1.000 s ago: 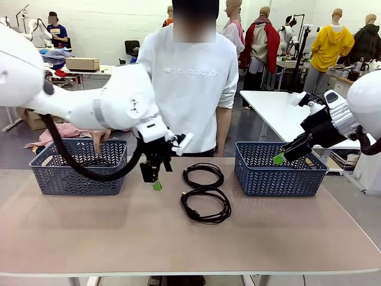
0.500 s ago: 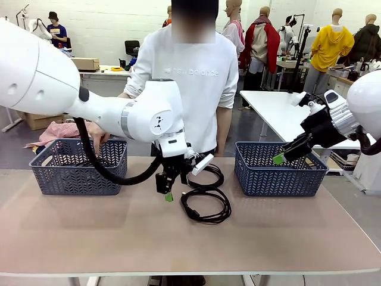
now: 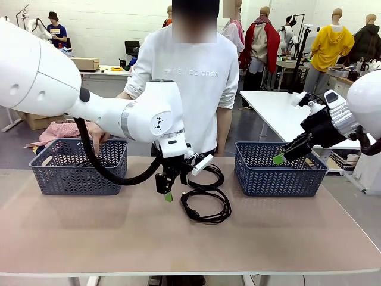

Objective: Organize the cables according to human instructions.
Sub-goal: Pick up a bundle of cables and place it in the basket indicated by the human.

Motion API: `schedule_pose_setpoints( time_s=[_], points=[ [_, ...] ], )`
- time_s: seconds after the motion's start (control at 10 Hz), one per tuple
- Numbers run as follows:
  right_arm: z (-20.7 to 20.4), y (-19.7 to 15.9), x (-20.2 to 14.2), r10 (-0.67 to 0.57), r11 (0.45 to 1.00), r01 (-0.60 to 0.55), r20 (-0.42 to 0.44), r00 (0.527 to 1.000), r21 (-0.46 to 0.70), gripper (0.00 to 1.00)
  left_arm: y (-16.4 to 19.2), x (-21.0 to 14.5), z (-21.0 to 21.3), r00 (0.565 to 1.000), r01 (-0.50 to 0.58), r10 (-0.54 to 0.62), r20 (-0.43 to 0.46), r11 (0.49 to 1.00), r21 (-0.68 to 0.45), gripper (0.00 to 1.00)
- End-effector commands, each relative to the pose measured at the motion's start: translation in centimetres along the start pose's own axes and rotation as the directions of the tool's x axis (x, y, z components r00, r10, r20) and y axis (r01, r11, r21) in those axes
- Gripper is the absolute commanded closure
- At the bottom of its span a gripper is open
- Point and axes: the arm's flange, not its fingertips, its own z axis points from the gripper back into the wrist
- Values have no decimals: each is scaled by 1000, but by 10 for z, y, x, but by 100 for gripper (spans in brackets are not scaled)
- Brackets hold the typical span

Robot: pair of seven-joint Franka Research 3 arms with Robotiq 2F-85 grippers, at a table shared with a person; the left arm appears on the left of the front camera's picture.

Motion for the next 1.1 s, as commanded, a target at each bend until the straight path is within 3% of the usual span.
schedule_pose_setpoints(
  time_s=[0.0,0.7,1.0],
  points=[
    [-1,-3,-2,17,1000,-18,24,1000,15,0,-2,0,4,1000,0,0,4,1000,0,0],
    [-1,-3,-2,17,1000,-18,24,1000,15,0,20,25,-45,979,201,-201,-28,979,-24,0],
    [-1,-3,-2,17,1000,-18,24,1000,15,0,29,22,-64,974,216,-218,-56,976,-34,0]
  ],
)
